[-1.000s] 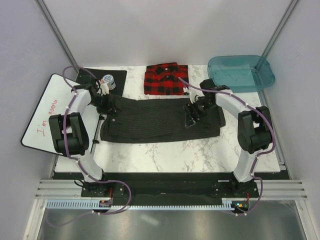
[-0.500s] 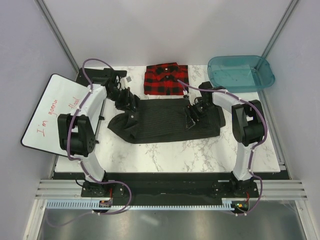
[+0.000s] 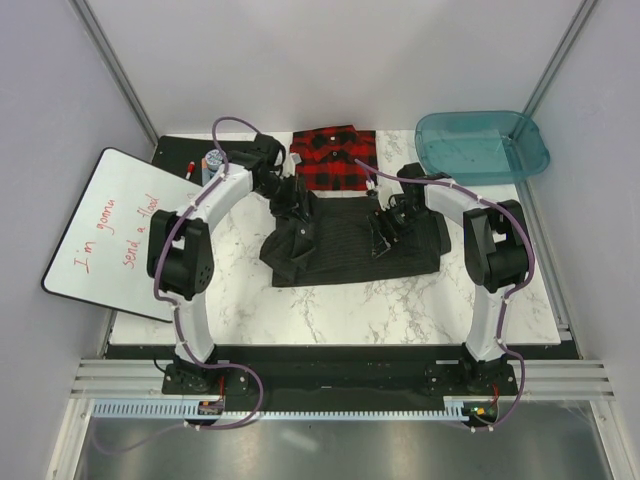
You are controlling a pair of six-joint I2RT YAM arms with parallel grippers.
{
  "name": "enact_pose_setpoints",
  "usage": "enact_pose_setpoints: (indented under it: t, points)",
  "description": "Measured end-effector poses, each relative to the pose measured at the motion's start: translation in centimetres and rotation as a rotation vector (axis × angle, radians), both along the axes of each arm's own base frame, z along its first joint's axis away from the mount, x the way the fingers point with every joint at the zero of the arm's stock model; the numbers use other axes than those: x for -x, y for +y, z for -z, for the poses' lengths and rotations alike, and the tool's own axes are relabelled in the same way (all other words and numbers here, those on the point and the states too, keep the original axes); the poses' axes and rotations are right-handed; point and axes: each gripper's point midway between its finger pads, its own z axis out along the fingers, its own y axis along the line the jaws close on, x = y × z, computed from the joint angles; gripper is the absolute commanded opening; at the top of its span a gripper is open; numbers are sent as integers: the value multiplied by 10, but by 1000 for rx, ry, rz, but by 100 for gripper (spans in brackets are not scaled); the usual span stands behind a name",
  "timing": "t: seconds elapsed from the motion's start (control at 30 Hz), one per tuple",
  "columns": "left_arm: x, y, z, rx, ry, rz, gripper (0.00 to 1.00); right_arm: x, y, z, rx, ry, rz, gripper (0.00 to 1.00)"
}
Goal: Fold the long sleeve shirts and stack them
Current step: Fold the shirt
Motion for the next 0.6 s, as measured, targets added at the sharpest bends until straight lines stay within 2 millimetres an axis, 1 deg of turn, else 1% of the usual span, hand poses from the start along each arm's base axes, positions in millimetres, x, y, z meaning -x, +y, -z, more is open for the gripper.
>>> enact_pose_setpoints:
  t: [0.07, 0.13, 0.27, 0.3, 0.33, 0.4, 0.47, 0.5, 0.53, 0.57, 0.6]
  points:
    - [-3, -11, 9, -3, 18, 1, 2, 0, 0, 0, 0, 0, 0, 75]
    - [-5, -17, 17, -9, 31, -5, 2, 0, 0, 0, 0, 0, 0, 75]
    - [-9, -22, 27, -14, 59, -31, 2, 0, 0, 0, 0, 0, 0, 75]
    - [-10, -23, 29, -12, 62, -37, 4, 0, 0, 0, 0, 0, 0, 75]
    - [-11, -24, 30, -11, 64, -42, 16, 0, 0, 0, -1, 0, -1, 75]
    - [-13, -26, 32, -6, 66, -53, 27, 0, 1, 0, -1, 0, -2, 75]
    - [-14, -32, 33, 4, 66, -55, 33, 1, 1, 0, -3, 1, -2, 75]
    - [-14, -36, 34, 9, 68, -55, 40, 1, 1, 0, -4, 2, -2, 75]
    - [-13, -40, 34, 15, 68, -53, 41, 1, 1, 0, -4, 2, -2, 75]
    - [-13, -45, 34, 23, 65, -49, 46, 1, 1, 0, -4, 2, -1, 75]
    - [-13, -50, 33, 31, 65, -44, 47, 1, 1, 0, -5, 3, 0, 75]
